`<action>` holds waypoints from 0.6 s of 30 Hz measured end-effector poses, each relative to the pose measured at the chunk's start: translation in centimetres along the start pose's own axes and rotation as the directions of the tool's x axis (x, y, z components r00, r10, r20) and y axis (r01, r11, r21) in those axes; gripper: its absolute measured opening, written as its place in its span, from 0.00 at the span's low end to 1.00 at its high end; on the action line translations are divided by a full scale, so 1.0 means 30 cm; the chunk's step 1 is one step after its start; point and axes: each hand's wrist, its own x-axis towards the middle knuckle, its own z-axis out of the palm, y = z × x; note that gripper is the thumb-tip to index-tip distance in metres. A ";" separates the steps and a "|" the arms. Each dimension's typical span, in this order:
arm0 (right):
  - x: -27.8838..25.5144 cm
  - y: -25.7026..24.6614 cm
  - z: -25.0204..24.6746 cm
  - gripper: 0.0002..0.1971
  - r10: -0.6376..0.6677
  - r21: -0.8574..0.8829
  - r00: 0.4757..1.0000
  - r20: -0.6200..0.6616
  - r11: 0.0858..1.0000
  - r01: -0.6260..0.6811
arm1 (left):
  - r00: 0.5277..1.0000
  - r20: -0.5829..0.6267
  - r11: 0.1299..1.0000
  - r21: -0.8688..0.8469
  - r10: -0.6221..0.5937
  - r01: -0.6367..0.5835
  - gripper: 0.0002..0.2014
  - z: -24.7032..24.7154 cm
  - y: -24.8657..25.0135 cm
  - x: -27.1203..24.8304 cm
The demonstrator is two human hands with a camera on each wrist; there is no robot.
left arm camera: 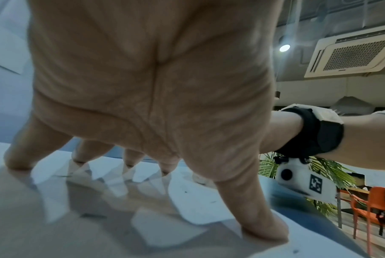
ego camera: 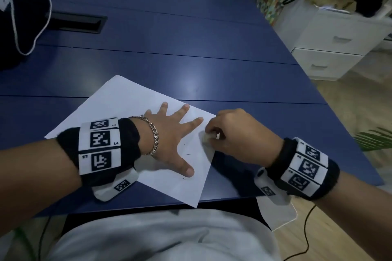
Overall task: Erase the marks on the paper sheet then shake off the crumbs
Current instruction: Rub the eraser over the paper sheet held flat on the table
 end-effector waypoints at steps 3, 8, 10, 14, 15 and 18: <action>-0.021 -0.036 0.014 0.07 -0.093 -0.015 0.993 0.075 0.995 0.094 | 1.000 0.022 1.000 -0.023 -0.019 0.020 0.68 0.002 0.001 0.000; 0.013 0.005 -0.018 0.10 -0.052 -0.069 0.994 0.100 0.996 0.060 | 0.999 0.031 0.999 -0.044 -0.027 0.028 0.68 0.003 0.000 -0.003; 0.030 0.035 -0.030 0.10 -0.003 -0.075 0.999 0.044 0.997 0.006 | 0.999 0.033 0.998 -0.056 -0.027 0.029 0.68 0.004 0.002 -0.004; -0.016 -0.044 -0.002 0.09 -0.126 -0.034 0.982 0.141 0.991 0.132 | 0.999 0.027 0.998 -0.058 -0.026 0.027 0.68 0.008 0.003 -0.004; -0.020 -0.049 0.003 0.09 -0.146 -0.039 0.974 0.174 0.987 0.155 | 0.999 0.025 0.998 -0.054 -0.026 0.027 0.68 0.008 0.004 -0.001; 0.031 0.004 -0.027 0.08 -0.082 -0.095 0.987 0.140 0.991 0.096 | 0.999 0.029 0.999 -0.044 -0.031 0.032 0.68 0.007 0.005 0.000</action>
